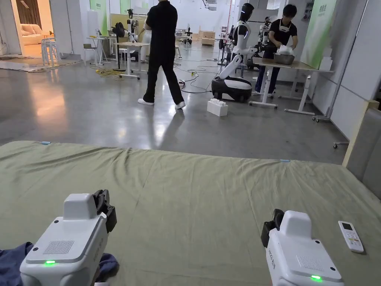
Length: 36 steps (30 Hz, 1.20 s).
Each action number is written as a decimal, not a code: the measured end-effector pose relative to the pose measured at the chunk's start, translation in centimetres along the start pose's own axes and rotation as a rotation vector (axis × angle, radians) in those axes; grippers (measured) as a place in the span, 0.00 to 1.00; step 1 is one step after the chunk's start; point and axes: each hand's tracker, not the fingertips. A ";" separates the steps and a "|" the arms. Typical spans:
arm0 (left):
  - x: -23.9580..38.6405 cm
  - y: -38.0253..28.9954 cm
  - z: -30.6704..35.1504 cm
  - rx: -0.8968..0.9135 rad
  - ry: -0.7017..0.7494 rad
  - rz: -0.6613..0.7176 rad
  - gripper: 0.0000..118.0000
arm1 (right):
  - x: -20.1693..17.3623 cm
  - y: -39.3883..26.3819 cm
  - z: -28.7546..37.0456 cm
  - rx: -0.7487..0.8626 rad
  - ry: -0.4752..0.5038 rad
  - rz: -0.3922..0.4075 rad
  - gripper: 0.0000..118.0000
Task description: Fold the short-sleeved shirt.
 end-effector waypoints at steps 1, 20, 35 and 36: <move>-0.3 0.1 0.1 -0.007 0.002 -0.014 0.05 | 0.0 0.0 0.0 -0.007 -0.001 -0.001 0.00; -13.5 -5.3 3.7 -0.639 0.192 0.072 0.05 | -2.1 -1.8 -0.2 -0.092 0.098 -0.004 0.00; -25.3 -16.4 0.6 -1.043 0.169 0.066 0.83 | -3.5 -4.3 -0.4 -0.188 0.126 0.013 0.00; -25.5 -17.4 0.3 -1.085 0.199 0.035 0.81 | -3.5 -4.4 -0.5 -0.194 0.128 0.008 0.00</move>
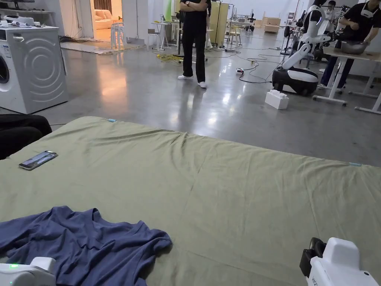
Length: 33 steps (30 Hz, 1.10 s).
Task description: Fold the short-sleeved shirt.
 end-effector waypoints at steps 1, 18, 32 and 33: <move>-0.3 0.2 -1.0 0.007 0.022 -0.011 0.82 | 0.0 -0.1 -0.1 -0.005 0.001 -0.001 0.00; 1.1 -1.8 3.0 0.301 -0.015 0.078 0.05 | -0.1 -0.8 0.0 -0.031 0.002 0.020 0.00; 8.0 5.7 18.2 0.749 -0.209 0.019 0.04 | 1.4 0.6 0.8 0.002 -0.005 0.010 0.00; 8.8 6.3 19.2 0.770 -0.232 0.003 0.04 | 1.6 0.7 0.9 0.004 -0.010 0.013 0.00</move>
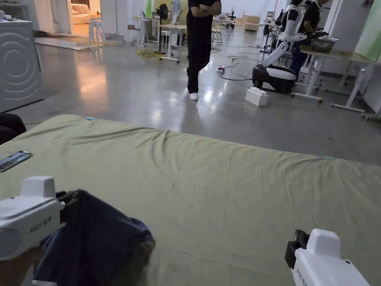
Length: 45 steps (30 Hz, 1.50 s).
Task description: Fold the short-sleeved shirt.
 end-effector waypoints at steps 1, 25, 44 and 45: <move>1.4 1.1 0.1 0.034 -0.021 -0.017 0.04 | 0.3 0.1 0.2 0.006 -0.005 0.000 0.00; 33.3 -1.7 -3.9 -0.117 -0.574 -0.203 0.04 | 10.7 1.3 5.4 0.072 -0.194 -0.047 0.00; 27.6 -7.1 -1.8 -0.103 -0.528 -0.155 0.70 | 10.0 0.5 4.6 0.033 -0.165 -0.024 0.00; 26.7 -6.5 -1.6 -0.072 -0.471 -0.141 0.70 | 9.8 0.7 4.6 0.037 -0.161 -0.023 0.00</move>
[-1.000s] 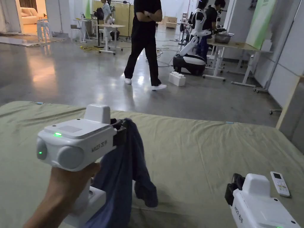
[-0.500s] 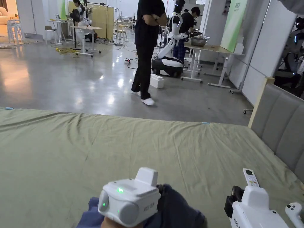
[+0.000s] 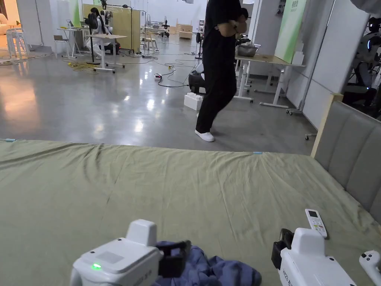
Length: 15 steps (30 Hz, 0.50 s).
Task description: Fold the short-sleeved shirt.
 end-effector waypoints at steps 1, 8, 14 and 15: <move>-0.8 0.5 0.6 0.035 0.058 0.004 0.70 | -0.3 0.2 0.0 0.008 0.006 0.002 0.00; -4.7 1.9 4.1 0.178 0.334 -0.032 0.14 | -2.3 0.7 -0.1 0.053 0.022 0.009 0.00; -5.5 0.9 6.2 0.173 0.376 -0.067 0.01 | -3.4 0.6 0.1 0.072 0.040 0.006 0.00; -5.6 0.8 6.4 0.169 0.377 -0.072 0.01 | -3.6 0.6 0.1 0.073 0.040 0.009 0.00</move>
